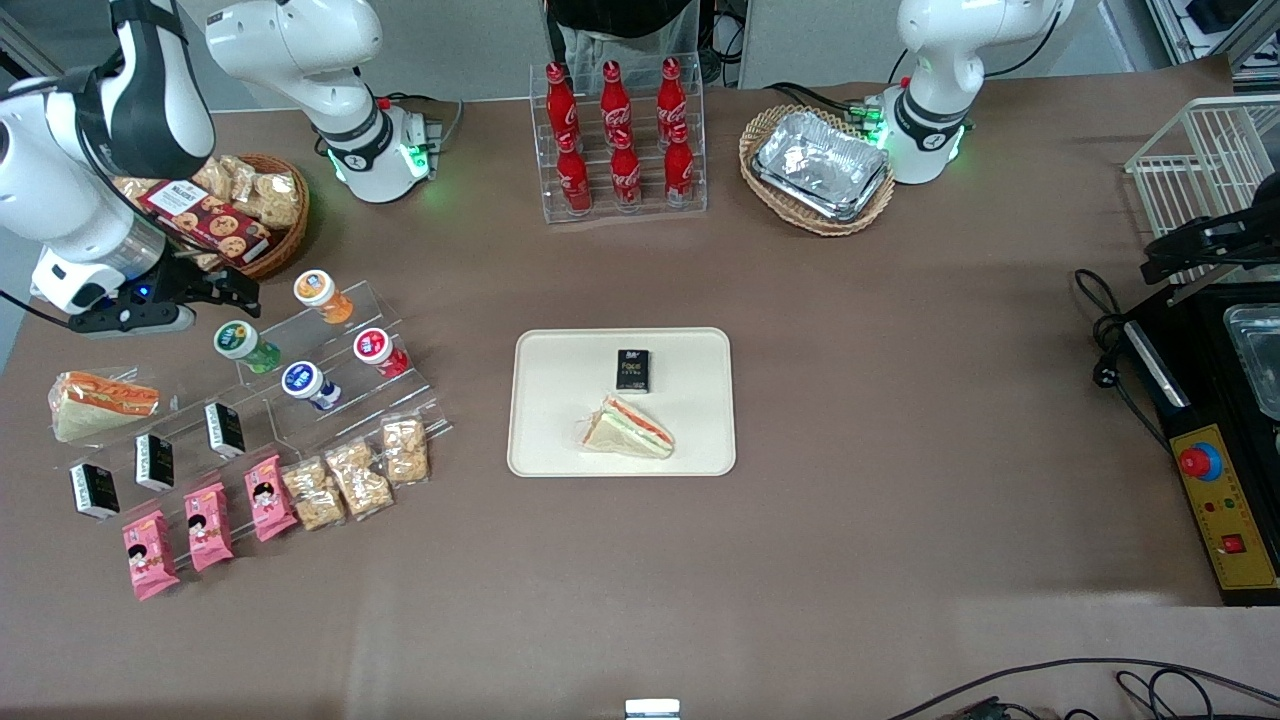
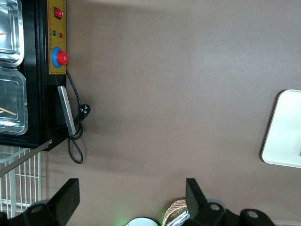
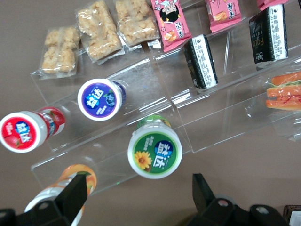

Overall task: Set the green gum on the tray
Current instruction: 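Lower the right gripper around the green-lidded gum tub and close it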

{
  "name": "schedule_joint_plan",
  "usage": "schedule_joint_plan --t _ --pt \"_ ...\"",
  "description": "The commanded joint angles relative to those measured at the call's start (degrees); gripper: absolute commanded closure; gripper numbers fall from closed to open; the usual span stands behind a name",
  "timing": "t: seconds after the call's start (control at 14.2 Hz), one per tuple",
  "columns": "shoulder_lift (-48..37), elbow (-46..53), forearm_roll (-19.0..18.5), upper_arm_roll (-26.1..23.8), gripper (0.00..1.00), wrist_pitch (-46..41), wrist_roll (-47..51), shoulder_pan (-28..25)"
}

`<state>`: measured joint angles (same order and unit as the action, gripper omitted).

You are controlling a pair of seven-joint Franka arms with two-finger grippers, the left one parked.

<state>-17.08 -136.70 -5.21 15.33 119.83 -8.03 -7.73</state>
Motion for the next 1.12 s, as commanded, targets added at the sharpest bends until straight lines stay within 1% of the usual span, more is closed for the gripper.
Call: schedule_joint_plan --t 0.0,0.21,0.42,1.05 --pt "1.7 -0.76 -0.86 -0.12 0.0 2.95 0.56 0.88" --pt "2.84 -1.11 -0.86 -0.03 0.0 4.35 0.56 1.05" --pt "4.86 -1.29 -0.86 -0.12 0.0 6.46 0.47 2.46" --pt "8.2 -1.2 -0.33 -0.21 0.0 10.95 0.56 2.37"
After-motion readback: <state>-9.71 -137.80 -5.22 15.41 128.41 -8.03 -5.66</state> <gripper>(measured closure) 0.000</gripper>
